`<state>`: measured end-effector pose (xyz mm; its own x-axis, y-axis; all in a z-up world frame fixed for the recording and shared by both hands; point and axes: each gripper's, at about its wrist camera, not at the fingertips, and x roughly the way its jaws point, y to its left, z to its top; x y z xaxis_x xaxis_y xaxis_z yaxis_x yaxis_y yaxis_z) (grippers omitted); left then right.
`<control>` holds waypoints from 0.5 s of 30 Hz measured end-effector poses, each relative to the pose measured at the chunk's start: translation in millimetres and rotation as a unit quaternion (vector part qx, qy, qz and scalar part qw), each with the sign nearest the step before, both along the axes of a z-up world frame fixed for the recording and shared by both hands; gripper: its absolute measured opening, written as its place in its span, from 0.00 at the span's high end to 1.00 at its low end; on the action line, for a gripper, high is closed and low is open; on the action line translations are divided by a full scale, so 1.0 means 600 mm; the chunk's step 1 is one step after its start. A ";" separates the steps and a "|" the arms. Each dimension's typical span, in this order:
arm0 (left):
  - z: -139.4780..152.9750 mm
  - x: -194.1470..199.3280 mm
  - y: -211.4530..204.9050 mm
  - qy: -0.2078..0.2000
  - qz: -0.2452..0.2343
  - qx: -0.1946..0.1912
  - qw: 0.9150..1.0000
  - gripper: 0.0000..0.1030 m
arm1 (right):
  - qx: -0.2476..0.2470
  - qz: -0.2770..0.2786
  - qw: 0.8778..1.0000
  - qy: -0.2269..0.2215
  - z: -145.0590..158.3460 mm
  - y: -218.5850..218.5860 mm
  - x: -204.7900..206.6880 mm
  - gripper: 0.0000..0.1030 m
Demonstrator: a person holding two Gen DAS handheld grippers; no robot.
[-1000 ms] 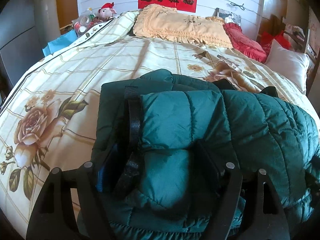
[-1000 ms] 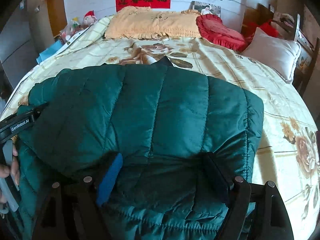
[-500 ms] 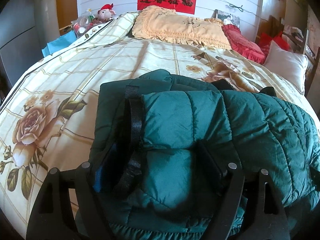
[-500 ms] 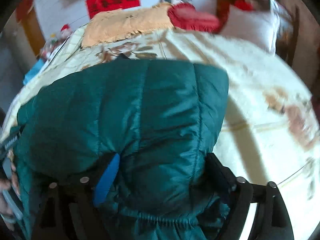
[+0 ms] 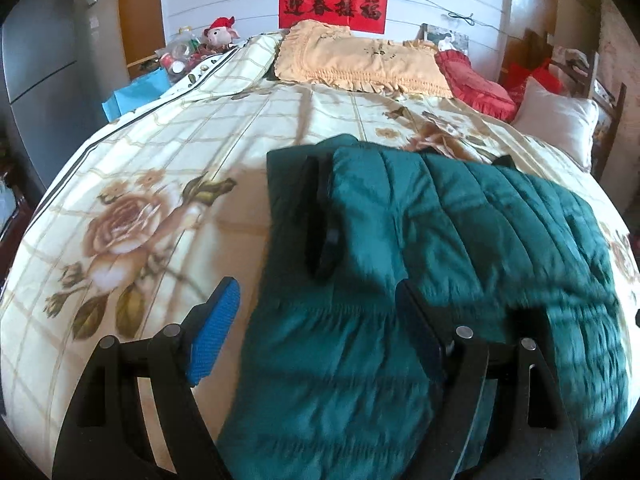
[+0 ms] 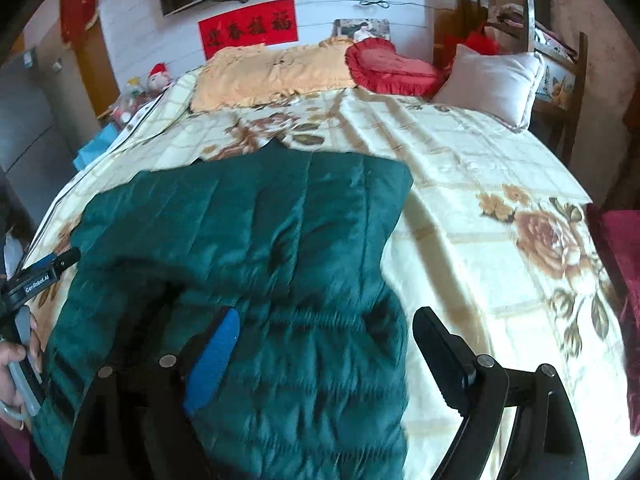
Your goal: Fold large clothes
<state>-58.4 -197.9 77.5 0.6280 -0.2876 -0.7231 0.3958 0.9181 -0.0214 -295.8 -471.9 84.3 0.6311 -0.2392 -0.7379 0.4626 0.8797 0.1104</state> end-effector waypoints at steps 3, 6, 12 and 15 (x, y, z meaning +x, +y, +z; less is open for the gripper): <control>0.004 -0.039 0.026 0.000 -0.005 -0.004 1.000 0.22 | 0.007 0.011 1.000 0.004 -0.009 0.034 -0.029 0.16; 0.005 -0.076 0.051 0.000 -0.011 -0.002 1.000 0.22 | 0.008 0.023 1.000 0.006 -0.018 0.061 -0.049 0.16; 0.005 -0.124 0.081 -0.002 -0.012 -0.003 1.000 0.22 | 0.013 0.025 1.000 0.007 -0.033 0.096 -0.084 0.16; 0.004 -0.142 0.091 -0.007 -0.009 -0.002 1.000 0.22 | 0.022 0.022 0.999 0.007 -0.043 0.105 -0.097 0.16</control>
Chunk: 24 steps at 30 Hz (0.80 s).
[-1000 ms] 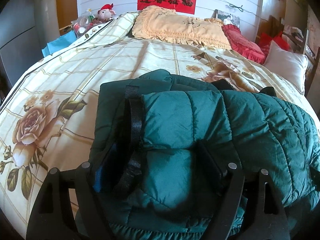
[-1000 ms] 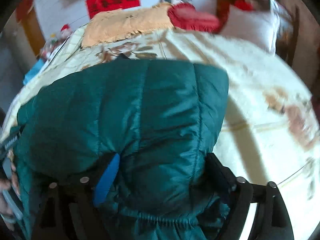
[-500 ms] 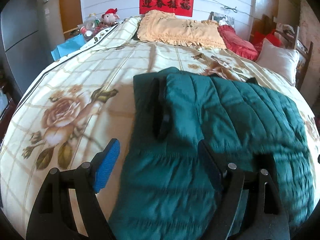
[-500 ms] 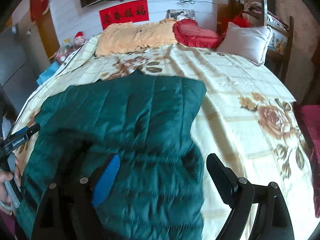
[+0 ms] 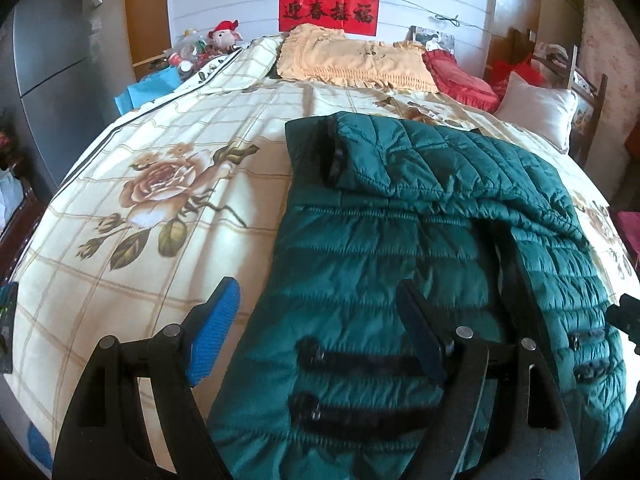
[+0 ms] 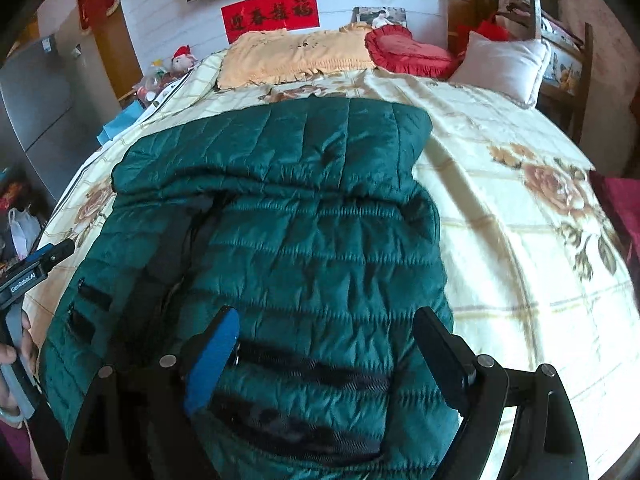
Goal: Fold large clothes
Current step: 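Smooth the folded jacket strip with both grippers, pressing along its length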
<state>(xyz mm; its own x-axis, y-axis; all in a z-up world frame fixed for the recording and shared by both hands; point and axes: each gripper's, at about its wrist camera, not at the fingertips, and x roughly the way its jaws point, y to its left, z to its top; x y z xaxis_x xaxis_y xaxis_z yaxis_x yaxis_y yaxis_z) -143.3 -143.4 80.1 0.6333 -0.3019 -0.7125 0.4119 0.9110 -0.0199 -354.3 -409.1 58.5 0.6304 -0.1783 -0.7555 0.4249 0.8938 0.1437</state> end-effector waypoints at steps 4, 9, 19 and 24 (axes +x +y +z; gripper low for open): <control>-0.005 -0.020 0.013 -0.003 0.007 0.007 1.000 0.22 | 0.013 0.003 1.000 0.006 -0.011 0.006 -0.016 0.16; -0.019 -0.040 0.028 0.001 0.016 0.015 1.000 0.22 | 0.019 0.007 1.000 0.016 -0.019 0.014 -0.042 0.16; -0.038 -0.071 0.050 0.013 0.023 0.029 0.999 0.22 | 0.010 0.001 1.000 0.029 -0.033 0.026 -0.080 0.16; -0.049 -0.083 0.061 0.022 0.024 0.034 0.999 0.22 | 0.019 -0.003 0.999 0.033 -0.039 0.024 -0.094 0.16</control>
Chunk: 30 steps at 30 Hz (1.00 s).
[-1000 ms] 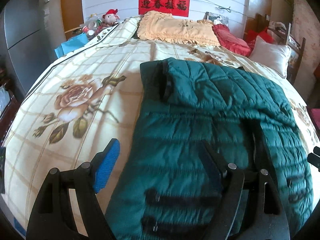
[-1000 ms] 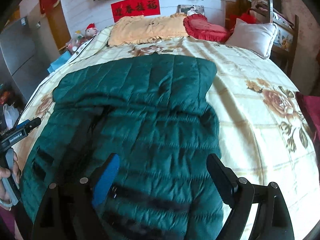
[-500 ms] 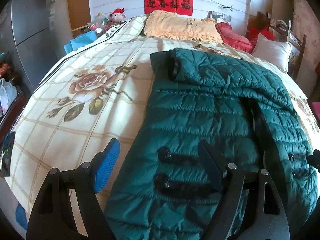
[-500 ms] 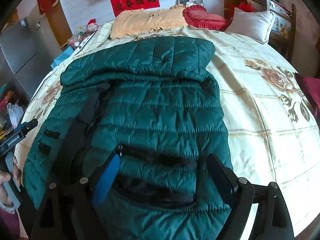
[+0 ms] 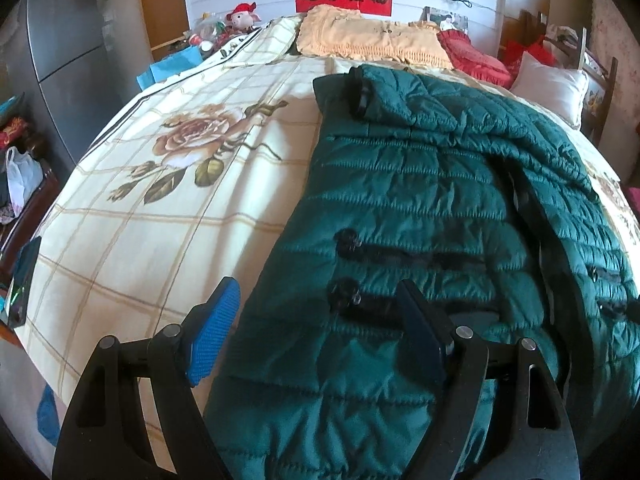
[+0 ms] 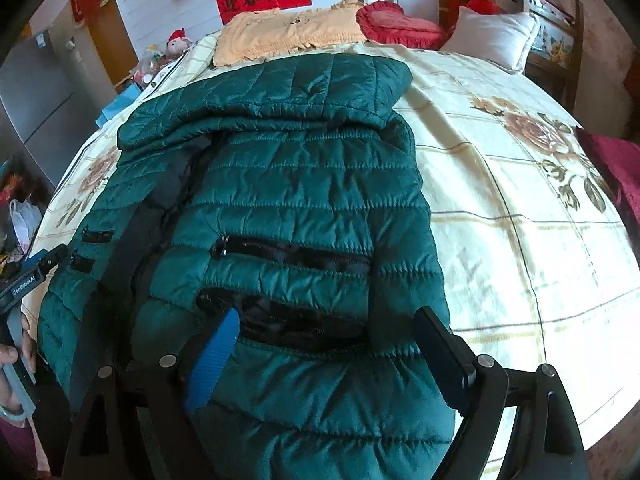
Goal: Fold large clothes
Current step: 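Smooth the folded jacket strip with both grippers, pressing along its length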
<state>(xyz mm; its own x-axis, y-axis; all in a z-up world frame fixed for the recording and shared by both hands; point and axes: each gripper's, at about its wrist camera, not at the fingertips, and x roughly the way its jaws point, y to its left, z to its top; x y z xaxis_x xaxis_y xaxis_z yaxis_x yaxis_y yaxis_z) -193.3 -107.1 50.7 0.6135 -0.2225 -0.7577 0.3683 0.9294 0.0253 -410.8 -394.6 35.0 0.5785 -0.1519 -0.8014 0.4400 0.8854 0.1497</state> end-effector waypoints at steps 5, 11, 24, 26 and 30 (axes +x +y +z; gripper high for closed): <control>-0.007 -0.010 0.015 0.011 0.003 -0.005 1.000 0.22 | -0.002 0.000 1.000 0.006 -0.001 0.002 -0.010 0.13; -0.017 -0.020 0.033 0.015 0.006 0.008 1.000 0.22 | -0.002 -0.002 1.000 0.006 0.004 0.000 -0.020 0.12; -0.025 -0.032 0.067 0.038 0.017 -0.008 0.999 0.22 | 0.000 -0.001 1.000 0.021 0.000 -0.004 -0.042 0.11; -0.025 -0.034 0.070 0.050 0.014 -0.016 0.999 0.22 | 0.001 -0.002 1.000 0.025 -0.003 -0.006 -0.046 0.11; -0.025 -0.037 0.076 0.058 0.011 -0.022 0.998 0.22 | 0.008 -0.004 0.999 0.032 -0.010 -0.012 -0.060 0.10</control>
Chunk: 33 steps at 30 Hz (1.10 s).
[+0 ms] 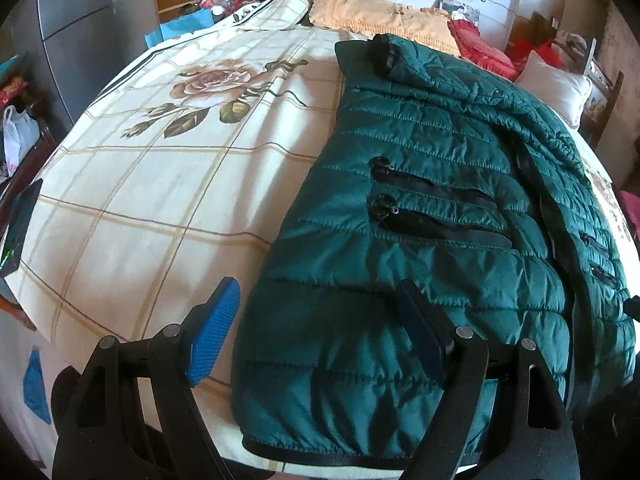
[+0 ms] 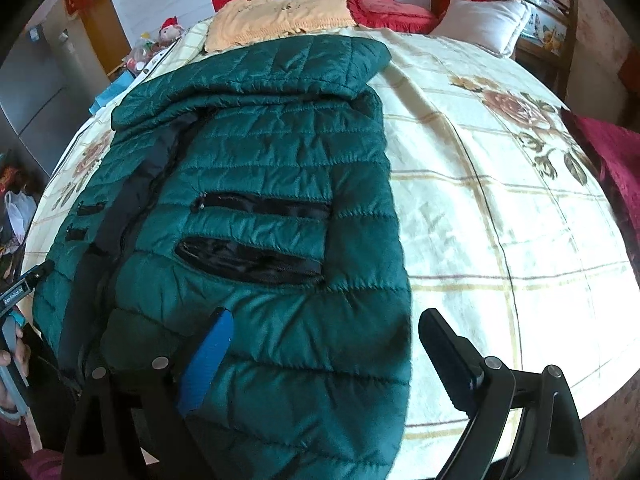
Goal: Fold large clothes
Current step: 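Smooth the folded jacket strip with both grippers, pressing along its length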
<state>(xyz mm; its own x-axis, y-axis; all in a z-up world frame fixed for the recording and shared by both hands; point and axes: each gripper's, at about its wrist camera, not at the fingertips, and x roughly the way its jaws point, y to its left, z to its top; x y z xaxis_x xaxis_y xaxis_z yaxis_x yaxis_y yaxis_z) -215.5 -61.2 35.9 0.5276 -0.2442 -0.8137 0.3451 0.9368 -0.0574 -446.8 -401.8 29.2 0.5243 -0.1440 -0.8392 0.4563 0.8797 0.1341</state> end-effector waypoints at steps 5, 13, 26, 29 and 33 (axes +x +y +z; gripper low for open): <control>-0.008 0.000 0.009 0.025 -0.002 -0.016 1.000 0.22 | 0.007 -0.006 1.000 0.008 -0.007 -0.007 -0.016 0.10; -0.010 -0.004 0.016 0.037 -0.006 -0.022 0.999 0.22 | 0.014 -0.009 1.000 0.016 -0.014 -0.008 -0.033 0.10; -0.021 0.006 0.059 0.119 -0.010 -0.085 0.989 0.22 | 0.101 0.012 0.995 0.000 -0.025 -0.018 -0.061 0.09; -0.026 0.002 0.057 0.119 -0.020 -0.076 0.990 0.22 | 0.124 0.024 0.992 0.003 -0.036 -0.012 -0.060 0.09; -0.026 0.004 0.060 0.125 -0.019 -0.078 0.989 0.22 | 0.131 0.039 0.991 0.005 -0.039 0.000 -0.052 0.08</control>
<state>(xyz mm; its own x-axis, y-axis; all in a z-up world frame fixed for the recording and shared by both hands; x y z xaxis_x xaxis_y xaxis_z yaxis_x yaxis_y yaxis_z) -213.4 -25.3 20.1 0.3036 -0.3932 -0.8679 0.3365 0.8964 -0.2885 -478.1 -401.9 5.8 0.5174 0.1196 -0.8473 0.3911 0.8476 0.3585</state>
